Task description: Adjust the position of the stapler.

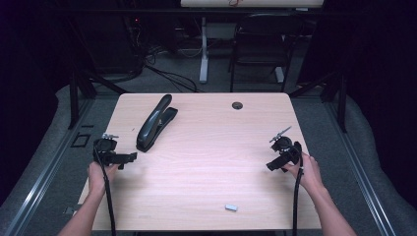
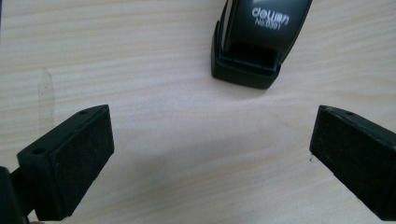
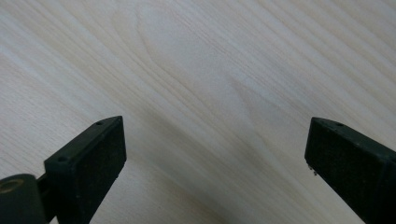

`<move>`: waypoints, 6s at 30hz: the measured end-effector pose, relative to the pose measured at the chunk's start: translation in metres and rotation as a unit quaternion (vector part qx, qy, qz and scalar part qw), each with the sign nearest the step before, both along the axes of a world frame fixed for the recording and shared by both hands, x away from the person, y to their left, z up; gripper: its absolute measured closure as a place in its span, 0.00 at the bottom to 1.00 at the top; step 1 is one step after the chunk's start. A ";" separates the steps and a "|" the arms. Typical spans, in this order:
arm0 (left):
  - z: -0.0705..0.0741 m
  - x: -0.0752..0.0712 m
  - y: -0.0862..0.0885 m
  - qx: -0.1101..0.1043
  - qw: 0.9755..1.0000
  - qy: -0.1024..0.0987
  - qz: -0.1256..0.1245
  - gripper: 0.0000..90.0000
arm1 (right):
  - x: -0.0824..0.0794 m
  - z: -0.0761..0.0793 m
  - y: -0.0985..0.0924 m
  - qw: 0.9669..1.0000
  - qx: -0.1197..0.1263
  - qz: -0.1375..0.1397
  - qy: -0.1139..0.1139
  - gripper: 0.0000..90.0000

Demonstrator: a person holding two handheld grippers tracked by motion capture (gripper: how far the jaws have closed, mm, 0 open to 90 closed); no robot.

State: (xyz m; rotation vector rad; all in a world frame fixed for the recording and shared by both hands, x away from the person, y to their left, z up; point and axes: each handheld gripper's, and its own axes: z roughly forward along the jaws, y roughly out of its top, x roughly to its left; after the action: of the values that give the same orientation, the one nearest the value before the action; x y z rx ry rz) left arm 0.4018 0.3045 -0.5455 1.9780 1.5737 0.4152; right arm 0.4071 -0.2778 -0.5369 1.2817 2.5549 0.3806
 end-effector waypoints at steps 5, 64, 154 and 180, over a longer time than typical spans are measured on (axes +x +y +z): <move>0.004 0.006 0.002 -0.012 1.000 -0.007 0.001 0.00 | -0.003 0.003 0.000 1.000 0.014 -0.001 -0.008 0.07; 0.003 0.098 -0.055 -0.016 0.997 -0.024 -0.074 0.51 | -0.001 0.000 -0.003 0.999 0.035 0.004 0.000 0.08; 0.002 0.041 -0.103 -0.038 0.910 -0.006 -0.412 0.51 | 0.002 -0.007 0.012 0.999 0.029 0.034 0.012 0.08; 0.007 0.021 -0.135 -0.014 0.857 0.020 -0.515 0.50 | -0.001 -0.001 0.023 0.996 0.058 0.069 0.027 0.08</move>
State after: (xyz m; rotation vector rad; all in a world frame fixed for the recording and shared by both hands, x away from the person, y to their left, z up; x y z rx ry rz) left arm 0.4228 0.1696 -0.5388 2.4574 0.3444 -0.0976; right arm 0.4061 -0.2547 -0.5381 1.1721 2.7112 0.5364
